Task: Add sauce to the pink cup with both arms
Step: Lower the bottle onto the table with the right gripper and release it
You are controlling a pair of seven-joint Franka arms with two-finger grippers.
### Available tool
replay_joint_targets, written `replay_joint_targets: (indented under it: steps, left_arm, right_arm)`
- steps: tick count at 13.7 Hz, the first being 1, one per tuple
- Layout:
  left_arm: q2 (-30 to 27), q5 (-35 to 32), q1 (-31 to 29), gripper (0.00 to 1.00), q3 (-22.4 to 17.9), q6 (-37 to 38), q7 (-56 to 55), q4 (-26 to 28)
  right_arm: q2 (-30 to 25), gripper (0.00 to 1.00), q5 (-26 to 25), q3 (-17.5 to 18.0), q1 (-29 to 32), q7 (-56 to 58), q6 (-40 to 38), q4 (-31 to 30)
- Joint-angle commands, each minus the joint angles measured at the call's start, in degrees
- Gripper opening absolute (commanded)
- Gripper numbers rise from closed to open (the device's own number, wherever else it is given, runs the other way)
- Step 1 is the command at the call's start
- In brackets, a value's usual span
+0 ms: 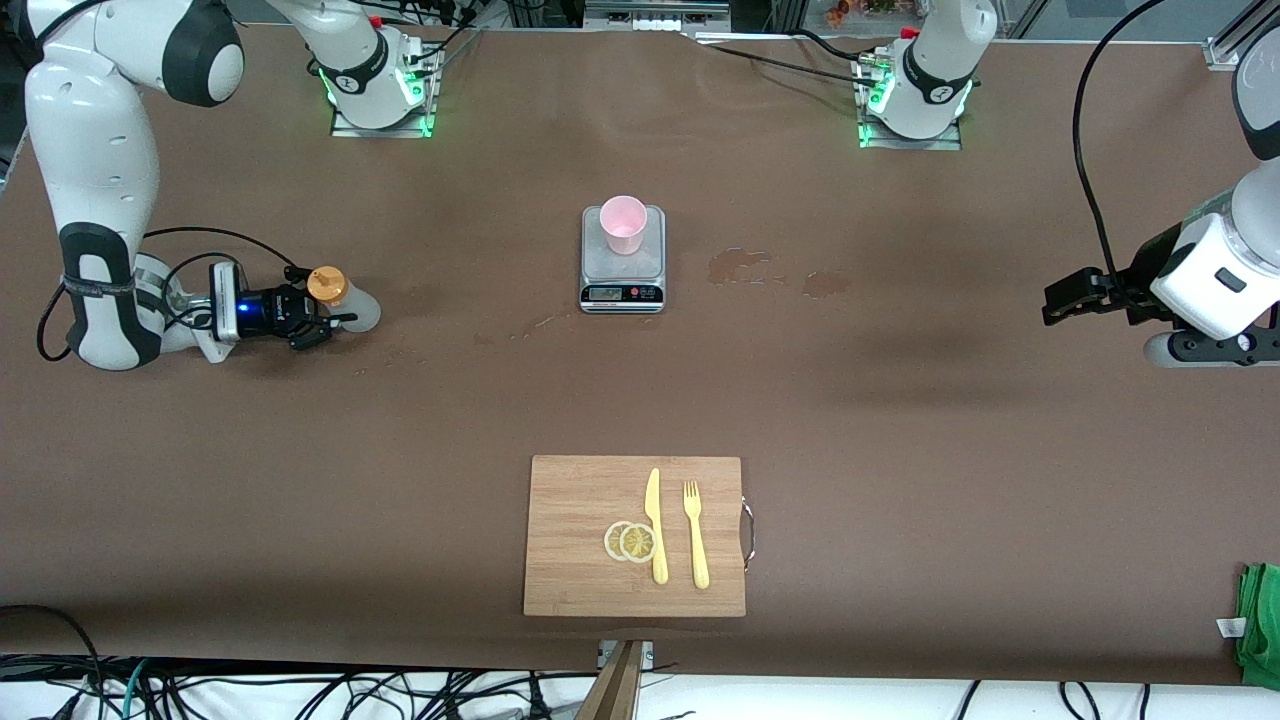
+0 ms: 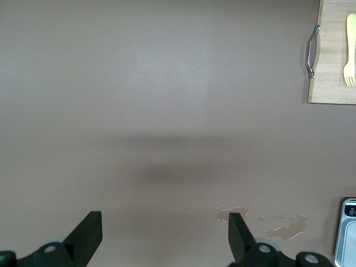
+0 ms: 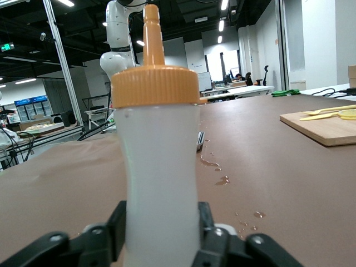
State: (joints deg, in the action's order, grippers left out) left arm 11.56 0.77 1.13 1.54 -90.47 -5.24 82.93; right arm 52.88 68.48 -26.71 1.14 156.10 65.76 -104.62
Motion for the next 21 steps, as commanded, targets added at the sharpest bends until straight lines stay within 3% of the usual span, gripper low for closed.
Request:
replay_joint_targets:
  steps: [1,6,8,12,15,21]
  left_arm:
    - [1.0,0.1,-0.3,1.0,0.0,1.0,1.4,-1.8]
    - [1.0,0.1,-0.2,1.0,0.0,1.0,1.3,-1.8]
    - [1.0,0.1,-0.2,1.0,0.0,1.0,1.3,-1.8]
    - [1.0,0.1,-0.2,1.0,0.0,1.0,1.3,-1.8]
    - [1.0,0.2,-0.2,1.0,0.0,1.0,1.4,-1.8]
    - [1.1,0.1,-0.3,1.0,0.0,1.0,1.4,-1.8]
  right_arm:
    - [1.0,1.0,0.3,0.2,0.7,1.6,-1.1,2.4]
    - [0.2,1.0,-1.7,-3.3,0.8,-3.5,-1.3,6.3]
    - [-2.5,1.0,-6.6,-5.6,0.8,-8.0,-0.3,7.6]
    - [-11.9,1.0,-15.5,-5.8,1.1,-21.0,9.4,7.7]
    - [-19.4,1.0,-22.4,-5.1,0.0,-35.2,16.8,7.1]
    - [-32.5,1.0,-42.0,3.1,0.0,-70.2,28.5,7.0]
